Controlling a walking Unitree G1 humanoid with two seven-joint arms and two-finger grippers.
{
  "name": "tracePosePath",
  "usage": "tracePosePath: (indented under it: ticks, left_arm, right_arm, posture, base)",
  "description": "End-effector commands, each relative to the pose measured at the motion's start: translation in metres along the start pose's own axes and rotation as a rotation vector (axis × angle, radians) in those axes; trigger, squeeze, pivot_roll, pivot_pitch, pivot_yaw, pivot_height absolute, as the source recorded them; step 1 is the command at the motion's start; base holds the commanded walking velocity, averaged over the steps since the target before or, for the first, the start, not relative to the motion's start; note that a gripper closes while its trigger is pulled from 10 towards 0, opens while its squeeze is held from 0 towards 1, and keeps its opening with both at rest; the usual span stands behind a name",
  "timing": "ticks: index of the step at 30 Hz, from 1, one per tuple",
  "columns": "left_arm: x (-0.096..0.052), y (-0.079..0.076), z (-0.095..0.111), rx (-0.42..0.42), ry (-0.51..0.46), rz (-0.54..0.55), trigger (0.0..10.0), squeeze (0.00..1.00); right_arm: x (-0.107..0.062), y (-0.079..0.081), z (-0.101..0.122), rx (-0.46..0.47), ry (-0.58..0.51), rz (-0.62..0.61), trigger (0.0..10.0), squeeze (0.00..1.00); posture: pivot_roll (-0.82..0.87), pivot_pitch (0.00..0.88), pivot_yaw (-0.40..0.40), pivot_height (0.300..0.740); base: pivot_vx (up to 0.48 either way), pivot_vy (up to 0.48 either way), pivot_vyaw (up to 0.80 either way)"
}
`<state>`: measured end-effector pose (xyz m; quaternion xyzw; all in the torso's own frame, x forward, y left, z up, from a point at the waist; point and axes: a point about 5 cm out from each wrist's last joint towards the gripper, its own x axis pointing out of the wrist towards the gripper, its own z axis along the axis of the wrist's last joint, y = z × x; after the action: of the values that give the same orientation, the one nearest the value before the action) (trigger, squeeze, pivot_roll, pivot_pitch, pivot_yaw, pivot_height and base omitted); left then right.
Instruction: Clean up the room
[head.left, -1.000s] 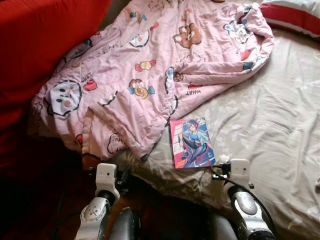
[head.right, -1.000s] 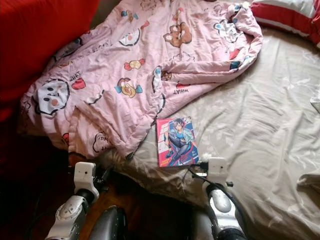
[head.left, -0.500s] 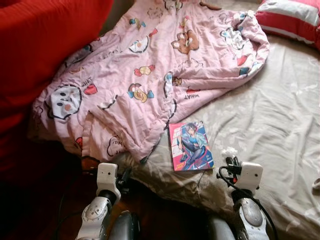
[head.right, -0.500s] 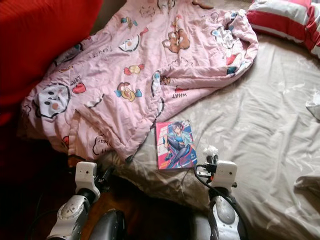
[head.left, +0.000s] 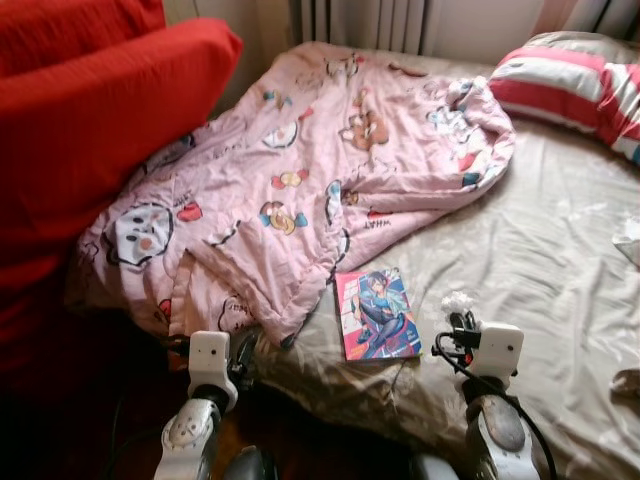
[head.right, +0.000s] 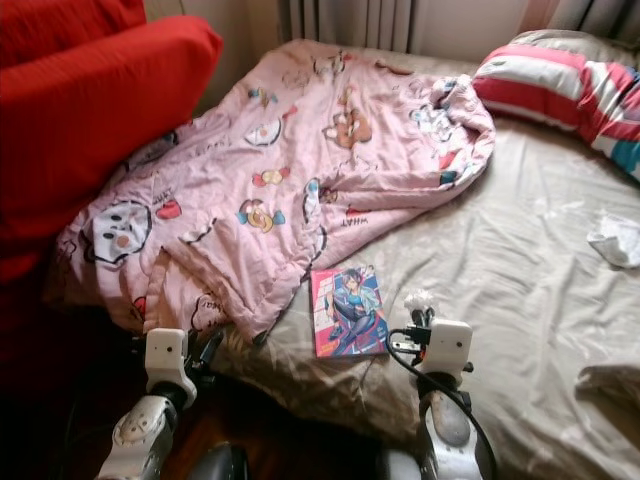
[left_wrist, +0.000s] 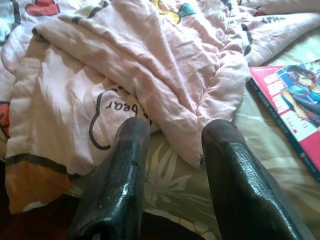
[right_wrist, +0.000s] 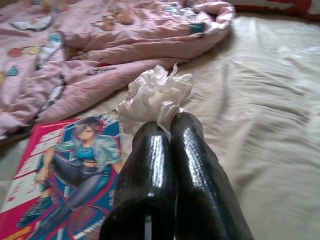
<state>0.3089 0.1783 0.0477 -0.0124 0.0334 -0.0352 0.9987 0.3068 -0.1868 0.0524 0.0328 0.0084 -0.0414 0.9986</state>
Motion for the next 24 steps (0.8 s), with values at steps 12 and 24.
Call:
tracePosePath:
  ticks: [12,24]
  left_arm:
    - [0.005,0.006,-0.006,-0.021,0.067,0.045,10.0,0.00]
    - [-0.006,0.013,-0.032,-0.056,0.246,0.090,10.0,0.00]
  right_arm:
    - [0.002,-0.004,-0.013,0.001,0.105,-0.005,10.0,0.00]
    - [-0.016,-0.011,-0.050,-0.024,0.356,-0.025,10.0,0.00]
  posture:
    - [-0.08,0.052,0.036,0.735]
    - [-0.05,0.009,0.027,0.740]
  base:
    - [0.000,0.000,0.00]
    - [0.000,0.000,0.00]
